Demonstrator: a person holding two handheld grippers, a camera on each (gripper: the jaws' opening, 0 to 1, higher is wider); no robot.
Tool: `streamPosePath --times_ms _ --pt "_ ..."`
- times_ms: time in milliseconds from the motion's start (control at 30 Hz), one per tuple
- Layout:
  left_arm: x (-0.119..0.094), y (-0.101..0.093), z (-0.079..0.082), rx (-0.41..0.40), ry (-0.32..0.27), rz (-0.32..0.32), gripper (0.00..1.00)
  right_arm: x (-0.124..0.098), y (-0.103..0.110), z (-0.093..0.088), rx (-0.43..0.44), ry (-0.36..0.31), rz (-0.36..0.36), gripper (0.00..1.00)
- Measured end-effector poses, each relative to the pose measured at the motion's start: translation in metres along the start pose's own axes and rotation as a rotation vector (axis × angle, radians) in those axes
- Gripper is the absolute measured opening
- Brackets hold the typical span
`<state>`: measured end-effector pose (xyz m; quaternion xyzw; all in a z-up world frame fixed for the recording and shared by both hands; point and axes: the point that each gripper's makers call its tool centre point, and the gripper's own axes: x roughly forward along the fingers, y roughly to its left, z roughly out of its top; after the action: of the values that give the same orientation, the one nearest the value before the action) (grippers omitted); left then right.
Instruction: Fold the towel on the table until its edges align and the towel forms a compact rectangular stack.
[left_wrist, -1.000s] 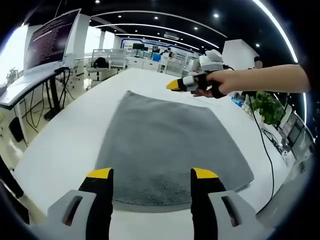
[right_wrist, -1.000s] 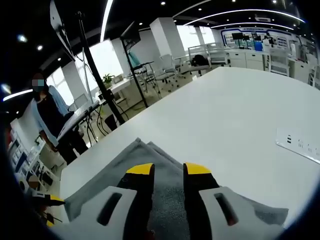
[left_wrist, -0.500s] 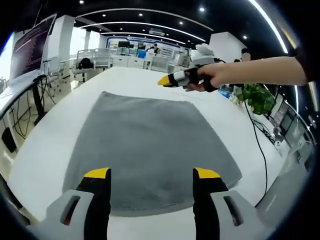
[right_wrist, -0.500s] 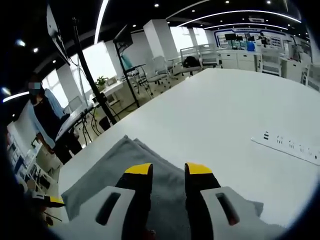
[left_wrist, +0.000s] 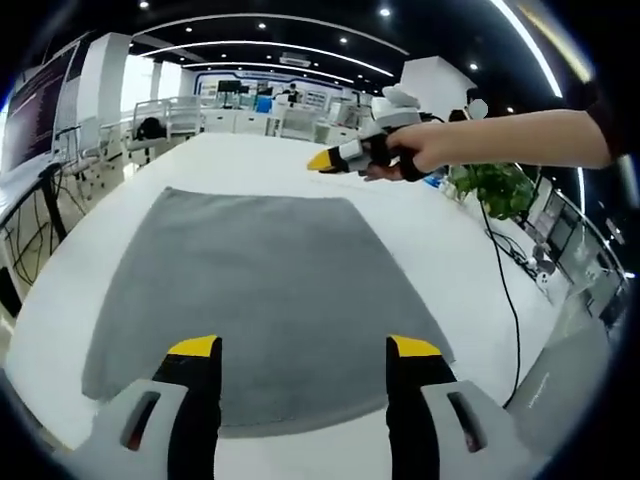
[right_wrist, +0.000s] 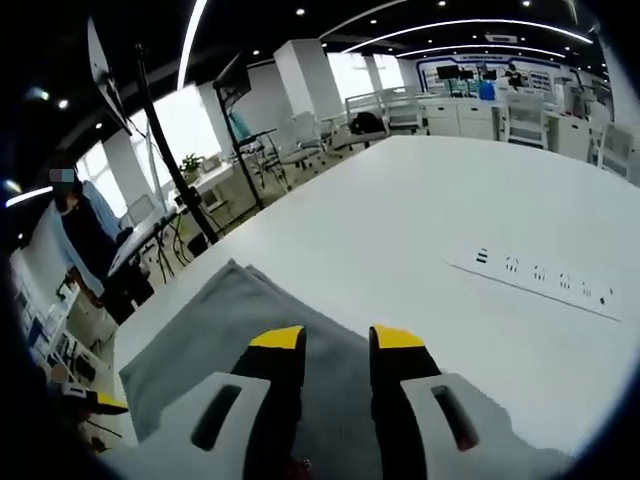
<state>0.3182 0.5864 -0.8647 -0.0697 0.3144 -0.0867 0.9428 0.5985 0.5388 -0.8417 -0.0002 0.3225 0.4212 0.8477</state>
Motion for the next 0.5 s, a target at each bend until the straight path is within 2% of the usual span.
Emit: streamPosePath --times_ms 167,500 --pt "0.008 -0.025 -0.001 0.017 0.010 -0.036 0.69 -0.010 -0.016 -0.009 0.002 0.013 -0.013 0.24" --pt "0.018 -0.052 -0.003 0.045 0.031 -0.080 0.68 -0.017 -0.036 -0.019 -0.005 0.031 -0.027 0.24"
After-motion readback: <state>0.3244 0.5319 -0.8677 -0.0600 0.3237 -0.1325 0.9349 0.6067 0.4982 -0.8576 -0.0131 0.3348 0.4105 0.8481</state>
